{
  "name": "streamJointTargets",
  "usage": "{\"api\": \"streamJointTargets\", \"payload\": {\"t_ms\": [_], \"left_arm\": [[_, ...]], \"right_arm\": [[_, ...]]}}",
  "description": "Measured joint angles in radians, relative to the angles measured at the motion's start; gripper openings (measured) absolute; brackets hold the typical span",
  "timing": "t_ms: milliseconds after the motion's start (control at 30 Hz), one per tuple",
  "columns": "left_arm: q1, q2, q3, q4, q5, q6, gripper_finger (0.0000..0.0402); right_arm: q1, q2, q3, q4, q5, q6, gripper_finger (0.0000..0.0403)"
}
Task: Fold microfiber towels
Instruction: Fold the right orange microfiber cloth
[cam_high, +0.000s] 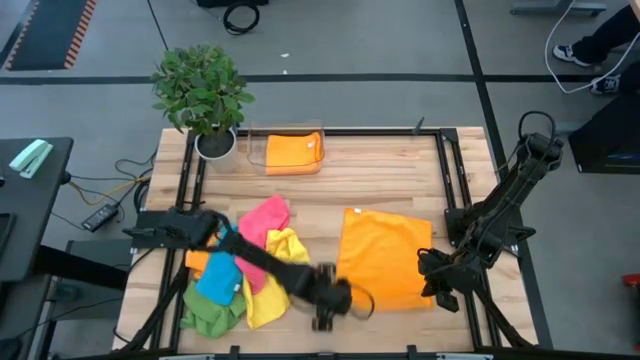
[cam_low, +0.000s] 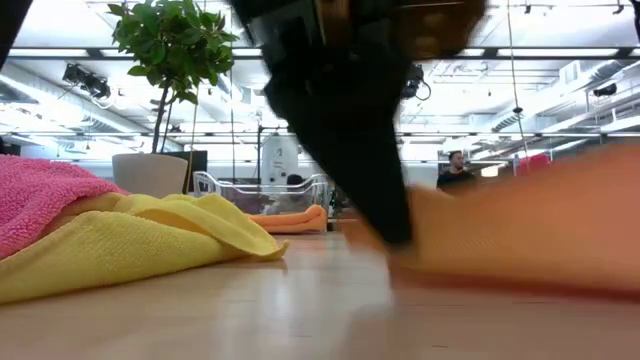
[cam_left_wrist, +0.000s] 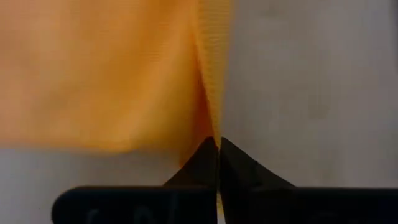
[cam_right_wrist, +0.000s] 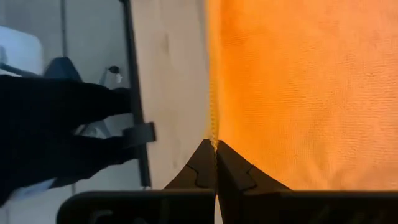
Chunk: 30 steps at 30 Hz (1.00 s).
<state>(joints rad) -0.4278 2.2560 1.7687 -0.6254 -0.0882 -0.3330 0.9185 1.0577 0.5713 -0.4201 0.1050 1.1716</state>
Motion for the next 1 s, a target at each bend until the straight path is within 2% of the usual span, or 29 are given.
{"api": "streamJointTargets", "payload": {"t_ms": [167, 267, 400, 533, 667, 767, 867, 1000], "left_arm": [[0.128, -0.119, 0.001, -0.163, 0.009, 0.138, 0.0005], [0.216, -0.185, 0.001, -0.168, 0.013, 0.203, 0.0005], [0.352, -0.253, 0.002, -0.160, 0.007, 0.270, 0.0005], [0.484, -0.299, 0.022, -0.142, -0.051, 0.326, 0.0005], [0.584, -0.325, 0.141, -0.129, -0.072, 0.402, 0.0005], [0.627, -0.324, 0.289, -0.132, -0.089, 0.484, 0.0005], [0.648, -0.327, 0.432, -0.134, -0.094, 0.563, 0.0005], [0.654, -0.328, 0.577, -0.213, -0.093, 0.588, 0.0005]], "right_arm": [[-0.061, -0.102, 0.000, -0.051, 0.017, -0.036, 0.0002], [-0.132, -0.188, 0.019, -0.224, 0.078, -0.086, 0.0002], [-0.281, -0.301, 0.108, -0.517, 0.218, -0.232, 0.0002], [-0.463, -0.355, 0.249, -0.684, 0.426, -0.522, 0.0002], [-0.652, -0.344, 0.419, -0.693, 0.613, -0.919, 0.0002], [-0.770, -0.323, 0.558, -0.647, 0.707, -1.215, 0.0002], [-0.857, -0.301, 0.697, -0.580, 0.703, -1.409, 0.0002], [-0.900, -0.271, 0.840, -0.569, 0.609, -1.458, 0.0002]]}}
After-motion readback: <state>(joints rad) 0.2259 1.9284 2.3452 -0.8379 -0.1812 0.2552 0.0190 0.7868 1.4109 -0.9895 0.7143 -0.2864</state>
